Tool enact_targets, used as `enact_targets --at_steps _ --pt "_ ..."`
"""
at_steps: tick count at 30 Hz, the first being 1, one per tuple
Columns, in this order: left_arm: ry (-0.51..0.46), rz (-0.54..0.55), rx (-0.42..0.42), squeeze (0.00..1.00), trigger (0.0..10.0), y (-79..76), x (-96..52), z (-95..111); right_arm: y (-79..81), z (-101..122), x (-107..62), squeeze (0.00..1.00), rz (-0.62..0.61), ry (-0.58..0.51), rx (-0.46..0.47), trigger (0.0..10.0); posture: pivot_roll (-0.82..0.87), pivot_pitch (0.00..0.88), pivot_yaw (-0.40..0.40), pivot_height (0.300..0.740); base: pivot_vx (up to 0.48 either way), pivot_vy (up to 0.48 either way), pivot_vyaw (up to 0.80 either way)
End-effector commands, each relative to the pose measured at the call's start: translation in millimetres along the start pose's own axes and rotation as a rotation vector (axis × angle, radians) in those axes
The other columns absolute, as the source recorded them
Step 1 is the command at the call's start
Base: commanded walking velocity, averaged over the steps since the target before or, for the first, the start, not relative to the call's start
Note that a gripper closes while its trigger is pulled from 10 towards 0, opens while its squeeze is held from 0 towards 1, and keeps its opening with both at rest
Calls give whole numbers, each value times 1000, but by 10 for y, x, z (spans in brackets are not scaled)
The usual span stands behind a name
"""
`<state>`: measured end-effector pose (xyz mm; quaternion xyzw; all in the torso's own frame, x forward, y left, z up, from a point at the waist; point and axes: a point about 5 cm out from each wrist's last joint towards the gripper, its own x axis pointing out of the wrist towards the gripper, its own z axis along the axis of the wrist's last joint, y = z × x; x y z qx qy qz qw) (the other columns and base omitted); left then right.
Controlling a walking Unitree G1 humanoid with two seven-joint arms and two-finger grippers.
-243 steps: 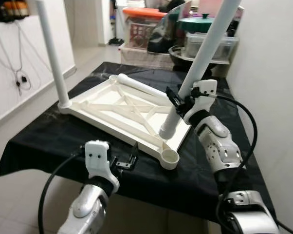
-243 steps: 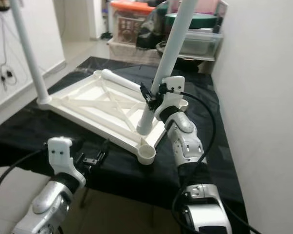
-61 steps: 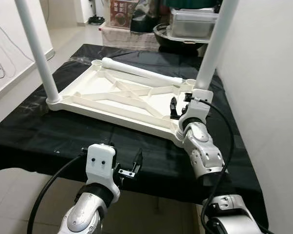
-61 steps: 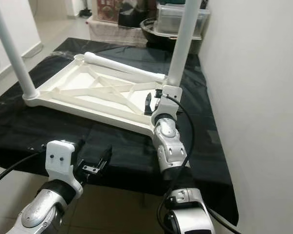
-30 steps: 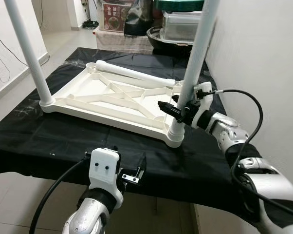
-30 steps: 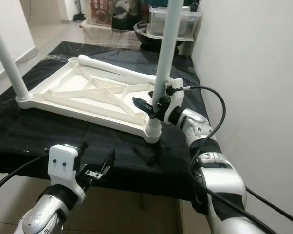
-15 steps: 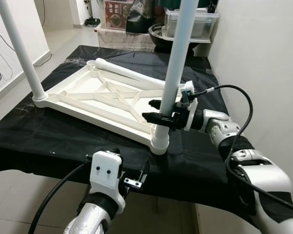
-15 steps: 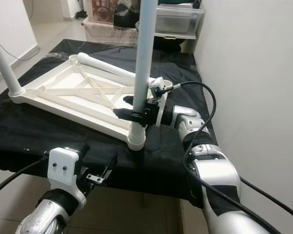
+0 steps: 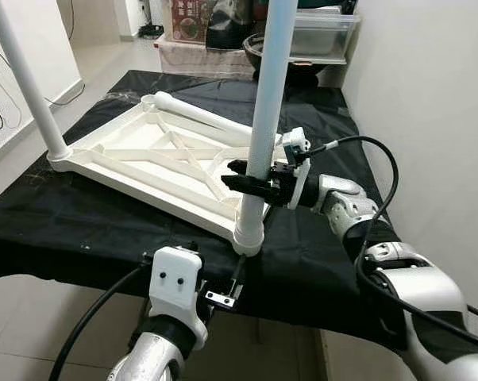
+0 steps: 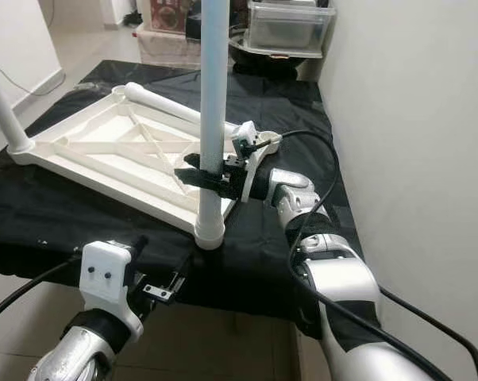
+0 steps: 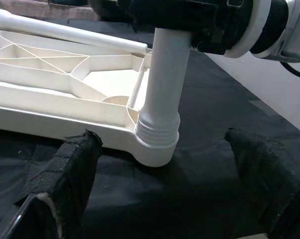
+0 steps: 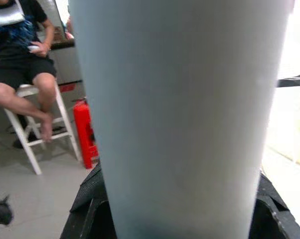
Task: Building children table
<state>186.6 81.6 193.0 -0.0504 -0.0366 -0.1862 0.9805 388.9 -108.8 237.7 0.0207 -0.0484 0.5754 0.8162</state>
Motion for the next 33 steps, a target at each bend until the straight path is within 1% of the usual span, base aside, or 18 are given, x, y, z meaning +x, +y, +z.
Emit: enact_targets --at_steps 1,2,4,5,6,8,10,11,13,14,16,20,25,26,27,28,32,33 --pt "22 7 -3 0 10000 5 -7 -40 -12 14 23 0 -44 -20 -4 0 234 128 -69 740 0 0 0" --pt "24 7 -2 0 10000 8 -2 -46 -19 4 10 0 -61 -22 -8 0 232 127 -68 740 0 0 0" --pt "32 9 0 0 10000 32 9 -90 -151 -78 -135 0 -323 -13 -22 0 211 103 -69 740 0 0 0" --pt "32 9 0 0 10000 32 9 -90 -151 -78 -135 0 -323 -13 -22 0 211 103 -69 740 0 0 0" --pt "39 12 2 0 10000 56 22 -133 -271 -158 -330 0 -601 -6 -36 0 203 85 -68 740 0 0 0" --pt "41 13 3 0 10000 63 29 -145 -302 -178 -388 0 -682 -1 -47 0 203 85 -68 740 0 0 0" --pt "46 15 3 0 10000 76 37 -176 -386 -256 -592 0 -961 15 -45 0 196 71 -67 740 0 0 0" --pt "46 15 3 0 10000 76 37 -176 -386 -256 -592 0 -961 15 -45 0 196 71 -67 740 0 0 0" --pt "54 15 5 0 10000 89 51 -222 -429 -324 -829 0 -1262 27 -64 0 186 50 -64 740 0 0 0" --pt "54 15 5 0 10000 89 51 -222 -429 -324 -829 0 -1262 27 -64 0 186 50 -64 740 0 0 0" --pt "66 8 4 0 10000 89 74 -281 -397 -382 -950 0 -1510 -1 -46 0 175 17 -64 740 0 0 0" --pt "75 3 -3 0 10000 75 83 -322 -337 -428 -913 0 -1616 -22 -9 0 175 8 -67 740 0 0 0" --pt "110 6 -18 0 10000 65 113 -463 -150 -539 -588 0 -1747 -10 71 0 175 0 -72 740 0 0 0" --pt "116 11 -25 0 10000 77 126 -494 -126 -530 -491 0 -1710 -15 56 4902 172 0 -75 740 0 0 0" --pt "119 15 -30 0 10000 86 137 -517 -110 -523 -431 0 -1686 -18 43 4902 171 0 -77 740 0 0 0" --pt "123 17 -32 0 10000 100 152 -542 -95 -494 -351 984 -1600 -61 33 10000 167 0 -78 740 0 0 0" --pt "137 16 -34 0 10000 128 179 -608 -67 -453 -273 1000 -1430 -136 16 10000 154 0 -76 740 0 0 0" --pt "144 14 -39 0 10000 137 190 -635 -77 -438 -303 757 -1387 -145 -6 10000 146 0 -74 740 0 0 0"
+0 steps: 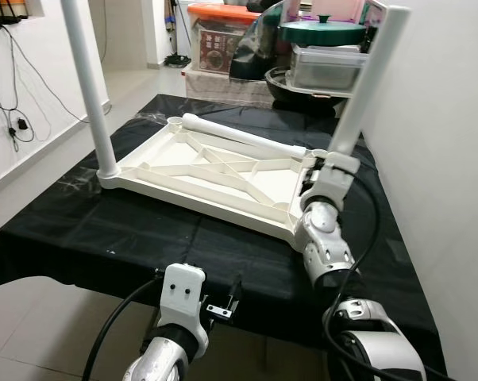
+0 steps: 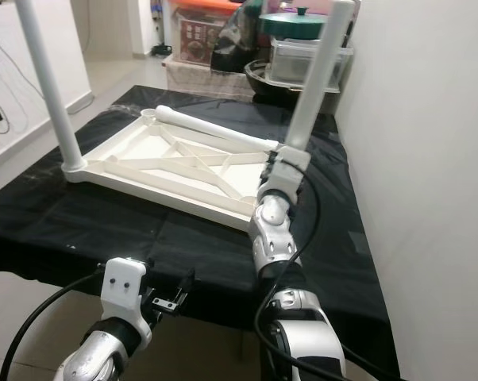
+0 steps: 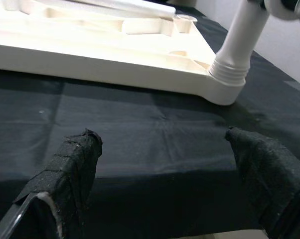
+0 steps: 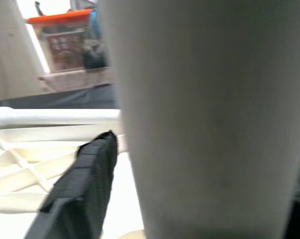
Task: Building children table
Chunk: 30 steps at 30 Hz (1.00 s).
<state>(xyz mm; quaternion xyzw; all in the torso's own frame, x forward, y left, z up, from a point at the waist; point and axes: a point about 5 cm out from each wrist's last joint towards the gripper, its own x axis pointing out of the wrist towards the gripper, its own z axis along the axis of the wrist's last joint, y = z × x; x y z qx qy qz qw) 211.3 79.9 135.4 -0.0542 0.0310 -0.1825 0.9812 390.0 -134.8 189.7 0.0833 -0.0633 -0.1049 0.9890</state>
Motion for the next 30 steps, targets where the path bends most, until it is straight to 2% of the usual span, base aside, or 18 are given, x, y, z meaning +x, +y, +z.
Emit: enact_targets --at_steps 1,2,3,5,8,9,10,11,13,14,15,17,21,25,26,28,29,30 --pt "13 -1 -7 0 10000 13 13 -47 -12 18 -10 757 49 -30 5 10000 146 0 -74 740 0 0 0" --pt "19 -4 -13 0 10000 26 32 -72 -42 45 1 0 129 -42 18 10000 142 0 -73 740 0 0 0" --pt "22 -6 -17 0 10000 38 47 -88 -57 59 12 0 217 -37 24 10000 140 0 -72 740 0 0 0" --pt "26 -9 -17 0 10000 63 77 -114 -59 -37 36 0 436 102 13 10000 140 0 -65 740 0 0 0" --pt "26 -9 -16 0 10000 68 82 -119 -61 -68 35 0 480 143 11 10000 140 0 -65 740 0 0 0" --pt "25 -9 -16 0 10000 79 96 -129 -78 -76 26 0 594 185 19 10000 147 0 -68 740 0 0 0" --pt "23 -11 -11 0 10000 100 120 -145 -95 -44 -1 0 785 214 14 10000 152 0 -68 740 0 0 0" --pt "21 -14 -7 0 10000 109 131 -152 -99 -27 -16 0 865 220 3 10000 152 0 -68 740 0 0 0" --pt "20 -15 -4 0 10000 114 136 -157 -99 -18 -23 0 904 221 -6 10000 152 0 -68 740 0 0 0" --pt "21 -22 4 0 10000 126 156 -170 -39 4 -123 0 1137 231 -48 10000 166 0 -74 740 0 0 0" --pt "21 -22 4 0 10000 126 156 -170 -39 4 -123 0 1137 231 -48 10000 166 0 -74 740 0 0 0" --pt "20 -32 6 0 10000 128 173 -178 7 20 -185 0 1280 250 -52 10000 173 0 -78 740 0 0 0" --pt "12 -49 -2 0 10000 130 197 -187 93 58 -216 0 1398 269 -8 10000 182 0 -83 740 0 0 0" --pt "2 -57 -10 0 10000 142 205 -193 172 70 -227 0 1453 274 20 10000 185 0 -80 740 0 0 0" --pt "-10 -59 -13 0 10000 152 205 -188 222 50 -207 0 1418 271 7 1451 186 0 -83 740 0 0 0" --pt "-18 -60 -14 0 10000 158 204 -182 249 32 -192 0 1385 268 -7 1451 186 0 -83 740 0 0 0" --pt "-25 -61 -13 0 10000 166 206 -182 271 16 -173 0 1342 254 -24 0 185 0 -81 740 0 0 0" --pt "-28 -62 -12 0 10000 170 209 -182 278 -8 -146 0 1276 250 -26 0 185 0 -81 740 0 0 0"
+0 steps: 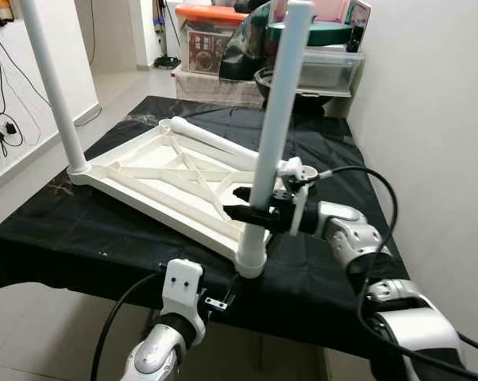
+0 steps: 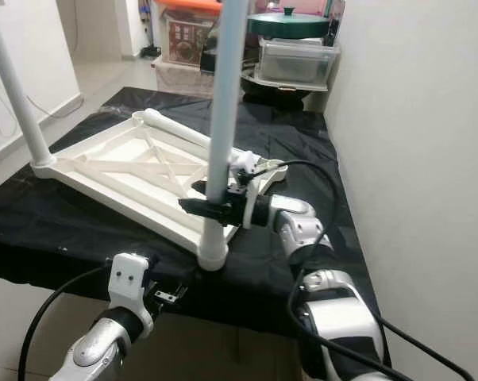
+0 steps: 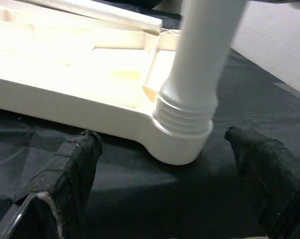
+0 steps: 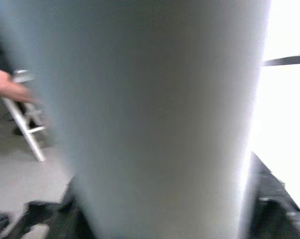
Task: Building children table
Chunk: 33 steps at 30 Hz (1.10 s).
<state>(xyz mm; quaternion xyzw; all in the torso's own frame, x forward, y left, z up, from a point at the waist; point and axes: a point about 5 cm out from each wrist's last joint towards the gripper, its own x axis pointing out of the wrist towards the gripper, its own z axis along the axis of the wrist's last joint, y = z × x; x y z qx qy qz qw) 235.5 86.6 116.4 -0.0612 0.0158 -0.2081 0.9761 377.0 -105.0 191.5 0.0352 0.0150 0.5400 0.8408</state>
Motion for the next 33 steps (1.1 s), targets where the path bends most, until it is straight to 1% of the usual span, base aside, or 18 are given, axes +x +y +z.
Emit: enact_targets --at_steps 1,5,7,10,12,13,14,16,18,20,23,24,26,27,30,31,32,33 --pt "-5 -8 -1 0 10000 3 5 -19 -67 -19 14 0 -129 -1 -7 0 181 0 -78 740 0 0 0" --pt "-57 -21 39 0 10000 -13 3 32 -224 -189 -157 0 -452 11 10 0 168 0 -68 740 0 0 0" --pt "-57 -21 39 0 10000 -13 3 32 -224 -189 -157 0 -452 11 10 0 168 0 -68 740 0 0 0" --pt "-83 -26 52 0 10000 -22 0 58 -326 -308 -313 0 -666 63 36 0 161 0 -65 740 0 0 0" --pt "-85 -30 51 0 10000 -16 17 54 -450 -461 -626 0 -1123 86 100 0 144 0 -56 740 0 0 0" --pt "-85 -30 51 0 10000 -16 17 54 -450 -461 -626 0 -1123 86 100 0 144 0 -56 740 0 0 0" --pt "-83 -33 51 0 10000 -14 25 49 -465 -511 -750 0 -1296 88 116 0 144 0 -56 740 0 0 0" --pt "-83 -33 51 0 10000 -14 25 49 -465 -511 -750 0 -1296 88 116 0 144 0 -56 740 0 0 0" --pt "-78 -42 58 0 10000 -18 45 38 -355 -596 -825 0 -1589 15 197 0 150 0 -59 740 0 0 0" --pt "-78 -42 58 0 10000 -18 45 38 -355 -596 -825 0 -1589 15 197 0 150 0 -59 740 0 0 0" --pt "-78 -43 66 0 10000 -20 65 22 -229 -600 -515 0 -1587 -71 277 0 157 0 -65 740 0 0 0" --pt "-78 -42 67 0 10000 -19 68 19 -223 -565 -430 0 -1533 -99 278 8667 156 0 -67 740 0 0 0" --pt "-79 -41 68 0 10000 -19 71 15 -217 -527 -367 0 -1493 -122 272 8667 156 0 -67 740 0 0 0" --pt "-78 -41 67 0 10000 -16 74 14 -216 -462 -313 1000 -1412 -165 232 10000 151 0 -64 740 0 0 0" --pt "-76 -44 67 0 10000 -12 84 7 -201 -295 -249 1000 -1243 -238 76 10000 146 0 -63 740 0 0 0" --pt "-75 -45 67 0 10000 -10 87 4 -201 -289 -235 0 -1148 -250 78 10000 143 0 -62 740 0 0 0" --pt "-75 -45 67 0 10000 -10 87 4 -201 -289 -235 0 -1148 -250 78 10000 143 0 -62 740 0 0 0" --pt "-75 -46 65 0 10000 -7 94 2 -182 -313 -219 0 -966 -228 68 10000 146 0 -61 740 0 0 0"
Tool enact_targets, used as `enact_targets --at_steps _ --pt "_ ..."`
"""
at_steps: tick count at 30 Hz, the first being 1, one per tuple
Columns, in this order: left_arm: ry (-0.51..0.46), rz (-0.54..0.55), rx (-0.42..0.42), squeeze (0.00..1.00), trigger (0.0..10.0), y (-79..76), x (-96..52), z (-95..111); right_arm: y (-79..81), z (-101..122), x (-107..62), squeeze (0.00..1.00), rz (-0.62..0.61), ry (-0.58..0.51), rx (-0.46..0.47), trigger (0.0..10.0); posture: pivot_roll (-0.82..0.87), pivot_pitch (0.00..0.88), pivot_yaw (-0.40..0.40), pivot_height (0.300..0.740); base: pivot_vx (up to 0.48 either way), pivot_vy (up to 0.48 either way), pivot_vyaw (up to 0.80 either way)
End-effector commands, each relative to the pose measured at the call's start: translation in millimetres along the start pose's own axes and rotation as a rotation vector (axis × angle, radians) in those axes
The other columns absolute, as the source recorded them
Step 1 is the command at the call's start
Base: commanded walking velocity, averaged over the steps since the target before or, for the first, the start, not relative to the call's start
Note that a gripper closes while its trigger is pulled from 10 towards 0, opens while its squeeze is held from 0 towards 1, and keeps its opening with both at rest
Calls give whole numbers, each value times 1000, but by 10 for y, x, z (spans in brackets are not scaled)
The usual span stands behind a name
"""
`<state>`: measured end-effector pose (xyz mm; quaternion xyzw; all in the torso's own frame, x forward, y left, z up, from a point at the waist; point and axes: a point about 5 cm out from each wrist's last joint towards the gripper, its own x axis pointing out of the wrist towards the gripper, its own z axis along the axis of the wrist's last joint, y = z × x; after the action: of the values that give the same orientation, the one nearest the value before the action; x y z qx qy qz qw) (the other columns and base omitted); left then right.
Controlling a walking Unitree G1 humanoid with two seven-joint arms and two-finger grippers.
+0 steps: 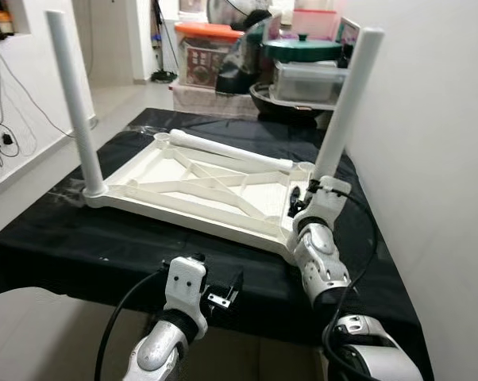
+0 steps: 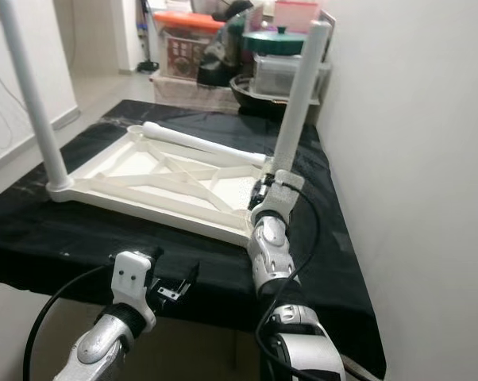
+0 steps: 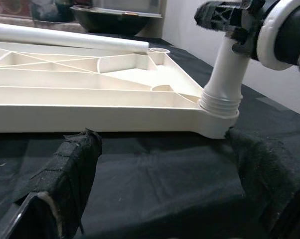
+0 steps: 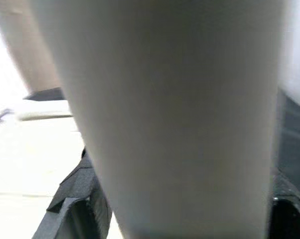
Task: Building children table
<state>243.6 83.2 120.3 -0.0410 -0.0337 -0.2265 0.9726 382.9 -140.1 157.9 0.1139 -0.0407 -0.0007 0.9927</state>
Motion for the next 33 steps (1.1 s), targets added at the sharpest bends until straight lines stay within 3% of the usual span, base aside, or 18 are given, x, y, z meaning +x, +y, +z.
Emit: enact_targets --at_steps 1,7,8,10,12,15,23,24,25,32,33 --pt "11 -4 5 0 10000 -6 4 -37 89 -12 -5 0 162 10 0 10000 146 0 -61 740 0 0 0" --pt "10 -8 4 0 10000 -2 24 -42 -90 -21 -60 0 530 154 5 10000 146 0 -57 740 0 0 0" --pt "10 -8 4 0 10000 -2 24 -42 -90 -21 -60 0 530 154 5 10000 146 0 -57 740 0 0 0" --pt "9 -10 5 0 10000 2 34 -48 -85 8 -75 0 683 221 15 10000 149 0 -57 740 0 0 0" --pt "9 -10 5 0 10000 2 34 -48 -85 8 -75 0 683 221 15 10000 149 0 -57 740 0 0 0" --pt "10 -12 4 0 10000 4 50 -52 76 89 -157 0 1034 292 -31 10000 151 0 -58 740 0 0 0" --pt "6 -13 5 0 10000 0 58 -42 303 114 -180 0 1259 340 -72 10000 162 0 -68 740 0 0 0" --pt "5 -14 5 0 10000 -1 59 -42 341 126 -183 0 1292 340 -74 7765 164 0 -71 740 0 0 0" --pt "4 -14 5 0 10000 -3 60 -42 372 133 -176 0 1297 333 -73 0 164 0 -72 740 0 0 0" --pt "5 -15 4 0 10000 -3 63 -46 357 85 -161 0 1211 297 -28 0 157 0 -67 740 0 0 0" --pt "6 -16 3 0 10000 -2 64 -46 308 44 -141 0 1109 260 -45 0 155 0 -67 740 0 0 0"
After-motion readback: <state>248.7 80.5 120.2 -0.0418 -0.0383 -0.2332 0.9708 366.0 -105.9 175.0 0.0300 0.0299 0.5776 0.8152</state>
